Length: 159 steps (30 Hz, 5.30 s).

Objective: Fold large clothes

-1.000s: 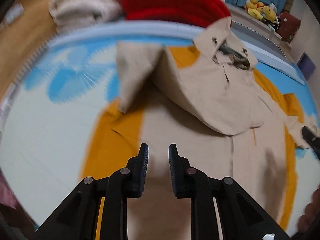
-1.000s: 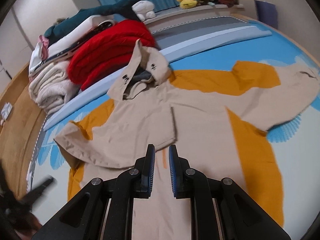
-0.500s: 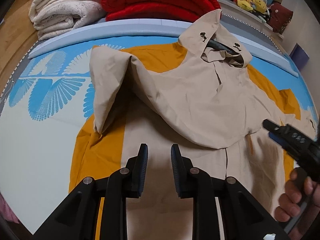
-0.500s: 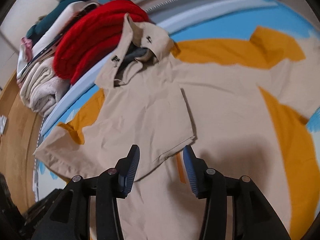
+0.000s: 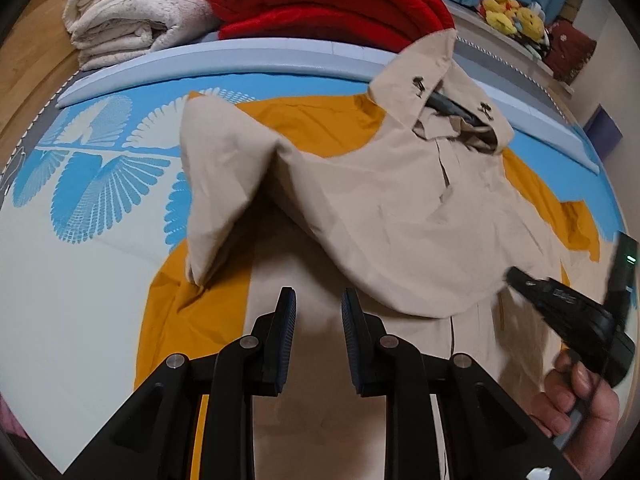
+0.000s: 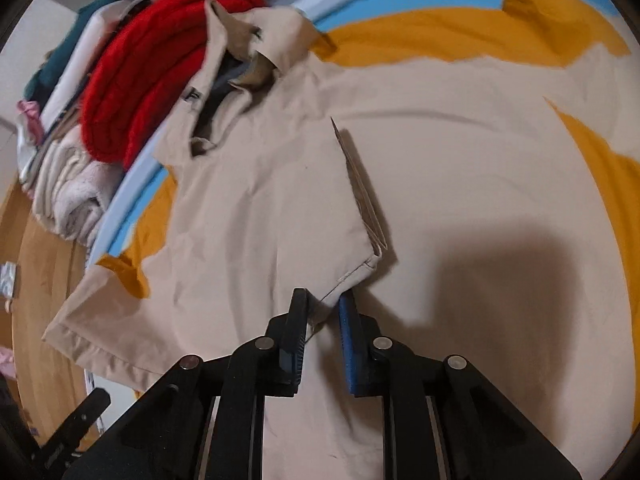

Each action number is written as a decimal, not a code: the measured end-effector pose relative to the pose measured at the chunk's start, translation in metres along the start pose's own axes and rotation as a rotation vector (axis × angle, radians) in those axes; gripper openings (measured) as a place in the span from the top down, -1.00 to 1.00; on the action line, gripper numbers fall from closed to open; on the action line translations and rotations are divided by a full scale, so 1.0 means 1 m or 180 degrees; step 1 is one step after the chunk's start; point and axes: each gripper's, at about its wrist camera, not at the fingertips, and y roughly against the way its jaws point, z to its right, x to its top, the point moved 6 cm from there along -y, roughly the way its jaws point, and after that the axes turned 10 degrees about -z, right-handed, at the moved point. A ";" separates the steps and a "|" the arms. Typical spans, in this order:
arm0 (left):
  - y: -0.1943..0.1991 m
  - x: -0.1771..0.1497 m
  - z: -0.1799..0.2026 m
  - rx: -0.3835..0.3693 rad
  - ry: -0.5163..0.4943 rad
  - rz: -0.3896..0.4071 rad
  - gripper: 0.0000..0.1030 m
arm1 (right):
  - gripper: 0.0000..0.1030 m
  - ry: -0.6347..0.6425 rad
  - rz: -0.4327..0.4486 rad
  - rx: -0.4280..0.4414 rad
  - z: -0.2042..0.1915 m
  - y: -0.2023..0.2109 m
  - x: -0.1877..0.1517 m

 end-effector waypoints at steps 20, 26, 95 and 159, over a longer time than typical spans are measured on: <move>-0.034 0.018 -0.034 -0.0287 0.0424 -0.0202 0.60 | 0.68 -0.1019 0.0891 -0.0727 0.131 0.110 0.038; -0.091 -0.002 -0.067 0.0051 0.0775 -0.0784 0.60 | 0.14 -0.1284 0.0629 -0.0501 0.154 0.092 0.038; -0.019 -0.042 0.130 -0.0125 -0.1133 0.0135 0.42 | 0.53 -0.1793 0.1463 -0.0440 0.492 0.258 0.127; 0.049 0.003 -0.039 -0.0410 0.0028 0.0093 0.49 | 0.83 0.1599 -0.0034 -0.0168 -0.141 0.053 -0.028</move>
